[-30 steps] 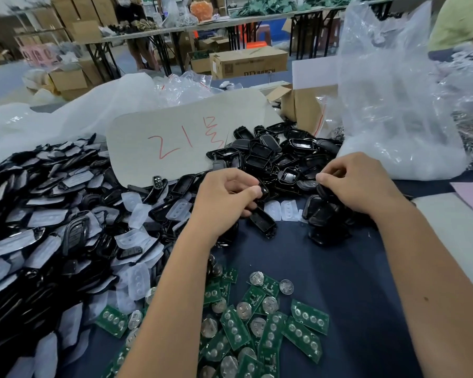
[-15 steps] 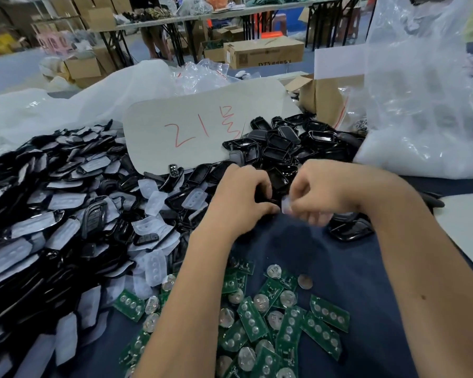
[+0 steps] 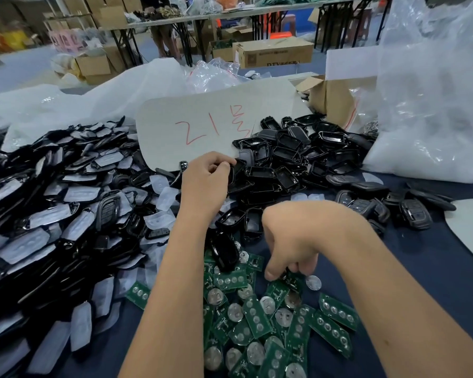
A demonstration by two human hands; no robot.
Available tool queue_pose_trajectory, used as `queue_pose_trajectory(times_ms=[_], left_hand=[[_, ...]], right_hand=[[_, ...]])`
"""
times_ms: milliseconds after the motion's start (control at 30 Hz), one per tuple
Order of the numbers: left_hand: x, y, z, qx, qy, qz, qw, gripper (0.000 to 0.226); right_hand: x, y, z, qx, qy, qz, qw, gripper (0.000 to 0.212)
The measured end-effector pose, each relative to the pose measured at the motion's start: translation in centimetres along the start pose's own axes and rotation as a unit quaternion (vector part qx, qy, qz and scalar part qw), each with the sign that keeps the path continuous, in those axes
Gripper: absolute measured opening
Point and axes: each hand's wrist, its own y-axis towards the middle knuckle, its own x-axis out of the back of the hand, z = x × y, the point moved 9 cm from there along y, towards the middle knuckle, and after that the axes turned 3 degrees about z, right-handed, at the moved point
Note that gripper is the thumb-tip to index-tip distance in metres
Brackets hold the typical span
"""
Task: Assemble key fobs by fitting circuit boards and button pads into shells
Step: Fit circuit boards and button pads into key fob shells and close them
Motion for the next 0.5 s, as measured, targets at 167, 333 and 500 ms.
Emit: queue_pose_trajectory(times_ms=[167, 333, 500], left_hand=[[0.5, -0.2, 0.6, 0.052, -0.109, -0.009, 0.993, 0.023], [0.5, -0.4, 2.0, 0.114, -0.198, -0.015, 0.973, 0.009], [-0.4, -0.7, 2.7, 0.162, -0.276, 0.006, 0.947, 0.013]], right_hand=[[2.0, -0.6, -1.2, 0.023, 0.03, -0.029, 0.999, 0.02], [6.4, -0.6, -2.7, 0.124, 0.217, -0.205, 0.946, 0.015], [8.4, 0.8, -5.0, 0.198, 0.472, -0.374, 0.774, 0.022]])
